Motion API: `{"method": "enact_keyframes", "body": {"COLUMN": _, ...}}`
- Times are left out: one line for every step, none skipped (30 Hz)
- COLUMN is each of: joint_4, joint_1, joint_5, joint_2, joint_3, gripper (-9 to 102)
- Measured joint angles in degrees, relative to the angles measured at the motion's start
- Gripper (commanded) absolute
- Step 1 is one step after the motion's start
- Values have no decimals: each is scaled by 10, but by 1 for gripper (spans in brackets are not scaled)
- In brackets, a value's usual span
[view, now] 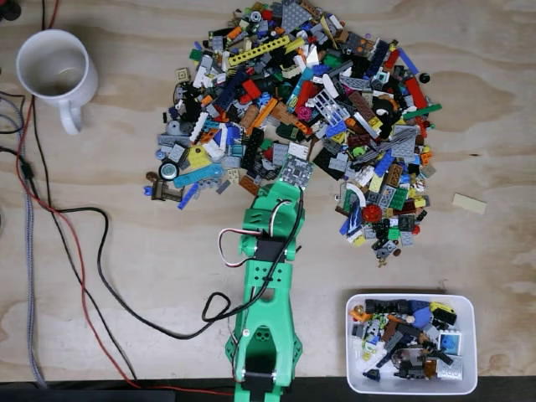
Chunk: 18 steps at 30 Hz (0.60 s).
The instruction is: Find the closest Lego and put it in the bin.
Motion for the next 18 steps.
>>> {"method": "enact_keyframes", "body": {"joint_4": -4, "joint_1": 0, "joint_5": 0, "joint_2": -4, "joint_3": 0, "gripper": 5}}
{"method": "enact_keyframes", "body": {"joint_4": -17, "joint_1": 4, "joint_5": 0, "joint_2": -20, "joint_3": -1, "gripper": 5}}
{"method": "enact_keyframes", "body": {"joint_4": -23, "joint_1": 14, "joint_5": 0, "joint_2": -33, "joint_3": 0, "gripper": 5}}
{"method": "enact_keyframes", "body": {"joint_4": -27, "joint_1": 29, "joint_5": 0, "joint_2": -41, "joint_3": 0, "gripper": 5}}
{"method": "enact_keyframes", "body": {"joint_4": -30, "joint_1": 36, "joint_5": 4, "joint_2": -42, "joint_3": 0, "gripper": 5}}
{"method": "enact_keyframes", "body": {"joint_4": -33, "joint_1": 38, "joint_5": 3, "joint_2": -44, "joint_3": 0, "gripper": 5}}
{"method": "enact_keyframes", "body": {"joint_4": -34, "joint_1": 36, "joint_5": -1, "joint_2": -45, "joint_3": 0, "gripper": 5}}
{"method": "enact_keyframes", "body": {"joint_4": -35, "joint_1": 36, "joint_5": -2, "joint_2": -46, "joint_3": 0, "gripper": 5}}
{"method": "enact_keyframes", "body": {"joint_4": -35, "joint_1": 39, "joint_5": -2, "joint_2": -46, "joint_3": 0, "gripper": 5}}
{"method": "enact_keyframes", "body": {"joint_4": -35, "joint_1": 42, "joint_5": -2, "joint_2": -46, "joint_3": 0, "gripper": 5}}
{"method": "enact_keyframes", "body": {"joint_4": -35, "joint_1": 43, "joint_5": -2, "joint_2": -46, "joint_3": 0, "gripper": 5}}
{"method": "enact_keyframes", "body": {"joint_4": -35, "joint_1": 43, "joint_5": -2, "joint_2": -46, "joint_3": 0, "gripper": 5}}
{"method": "enact_keyframes", "body": {"joint_4": -35, "joint_1": 42, "joint_5": -2, "joint_2": -46, "joint_3": 0, "gripper": 5}}
{"method": "enact_keyframes", "body": {"joint_4": -35, "joint_1": 41, "joint_5": -2, "joint_2": -46, "joint_3": 0, "gripper": 5}}
{"method": "enact_keyframes", "body": {"joint_4": -35, "joint_1": 42, "joint_5": -2, "joint_2": -46, "joint_3": 0, "gripper": 5}}
{"method": "enact_keyframes", "body": {"joint_4": -35, "joint_1": 42, "joint_5": -2, "joint_2": -46, "joint_3": 0, "gripper": 5}}
{"method": "enact_keyframes", "body": {"joint_4": -35, "joint_1": 42, "joint_5": -2, "joint_2": -46, "joint_3": 0, "gripper": 5}}
{"method": "enact_keyframes", "body": {"joint_4": -34, "joint_1": 41, "joint_5": -2, "joint_2": -46, "joint_3": 0, "gripper": 6}}
